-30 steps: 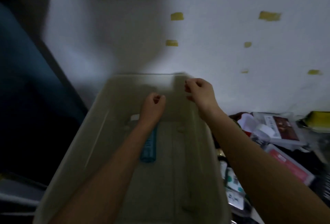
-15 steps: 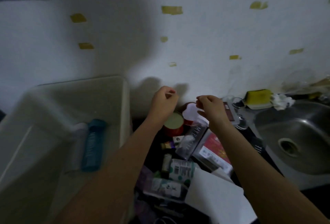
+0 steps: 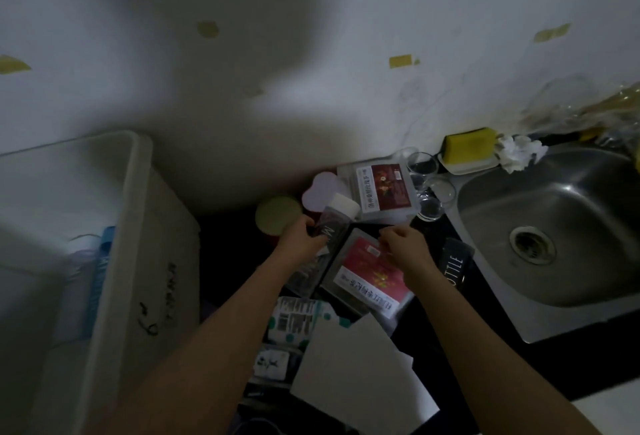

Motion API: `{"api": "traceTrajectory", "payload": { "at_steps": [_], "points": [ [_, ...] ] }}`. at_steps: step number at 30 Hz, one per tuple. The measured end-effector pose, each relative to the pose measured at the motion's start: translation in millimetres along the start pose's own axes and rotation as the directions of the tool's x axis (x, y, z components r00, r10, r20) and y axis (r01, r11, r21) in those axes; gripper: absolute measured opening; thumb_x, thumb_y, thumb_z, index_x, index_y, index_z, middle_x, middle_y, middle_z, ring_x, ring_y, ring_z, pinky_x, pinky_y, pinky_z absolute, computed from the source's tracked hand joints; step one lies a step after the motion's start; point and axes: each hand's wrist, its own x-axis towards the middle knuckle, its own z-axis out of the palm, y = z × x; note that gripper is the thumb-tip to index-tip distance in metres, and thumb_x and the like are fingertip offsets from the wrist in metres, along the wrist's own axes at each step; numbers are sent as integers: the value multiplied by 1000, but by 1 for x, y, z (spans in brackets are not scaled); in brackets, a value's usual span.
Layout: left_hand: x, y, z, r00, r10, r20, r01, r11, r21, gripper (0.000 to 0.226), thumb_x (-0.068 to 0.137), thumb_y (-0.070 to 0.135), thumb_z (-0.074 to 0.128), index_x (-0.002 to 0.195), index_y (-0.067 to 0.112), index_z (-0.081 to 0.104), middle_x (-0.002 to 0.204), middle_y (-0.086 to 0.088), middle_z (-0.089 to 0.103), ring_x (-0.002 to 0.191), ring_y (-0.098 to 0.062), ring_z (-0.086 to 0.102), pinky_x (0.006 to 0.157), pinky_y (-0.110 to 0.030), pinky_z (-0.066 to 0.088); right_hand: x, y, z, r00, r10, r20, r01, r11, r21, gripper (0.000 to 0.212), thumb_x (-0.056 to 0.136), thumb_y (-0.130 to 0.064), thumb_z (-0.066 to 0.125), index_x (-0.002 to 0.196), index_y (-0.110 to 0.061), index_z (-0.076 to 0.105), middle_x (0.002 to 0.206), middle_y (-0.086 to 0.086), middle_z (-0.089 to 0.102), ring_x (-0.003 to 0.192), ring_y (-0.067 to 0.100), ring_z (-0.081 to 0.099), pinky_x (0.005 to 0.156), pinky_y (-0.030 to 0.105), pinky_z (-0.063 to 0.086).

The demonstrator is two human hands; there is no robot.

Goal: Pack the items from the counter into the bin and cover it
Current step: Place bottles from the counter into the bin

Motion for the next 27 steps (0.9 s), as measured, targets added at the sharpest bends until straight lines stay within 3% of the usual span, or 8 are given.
{"api": "traceTrajectory", "payload": {
  "at_steps": [2,4,8,12,17,27],
  "points": [
    [12,-5,3,1000,-17,3,17,998,63,41,85,15,65,119,2,47,122,-18,54,113,-31,53,93,-39,45,8,9,-4,999,7,-52,-7,1000,-2,29,91,-4,46,105,21,51,68,7,50,55,15,49,54,24,39],
    [19,-10,6,1000,-22,0,22,995,100,52,80,15,70,124,0,45,123,-18,54,112,-31,54,88,-36,46,13,17,-5,996,34,-77,-33,999,10,28,91,-3,46,105,21,51,68,7,51,55,15,49,55,24,40],
    [30,-15,15,1000,-17,22,13,985,171,55,72,21,73,116,-3,49,117,-18,58,101,-28,57,76,-31,45,23,31,-4,997,80,-19,-79,996,35,22,91,-8,48,76,-13,64,73,6,59,63,16,55,64,30,47],
    [36,-26,22,999,-37,24,32,981,190,63,74,18,75,127,3,43,127,-15,52,114,-30,52,96,-41,46,27,35,-1,998,68,-6,-67,998,19,25,91,-10,47,72,-16,61,73,4,60,65,15,55,65,31,47],
    [36,-32,27,998,-50,43,42,984,173,78,71,20,79,134,7,36,133,-15,47,120,-31,49,101,-46,45,26,35,1,998,55,-2,-55,998,18,25,90,-11,48,71,-18,62,72,4,60,62,16,54,66,32,47],
    [21,-25,30,997,68,-37,-68,997,23,64,71,4,75,127,7,45,124,-12,56,112,-27,55,97,-40,47,21,34,-2,999,49,-11,-48,998,37,22,91,-10,49,75,-20,62,81,5,62,69,16,58,63,27,48]
  ]
}}
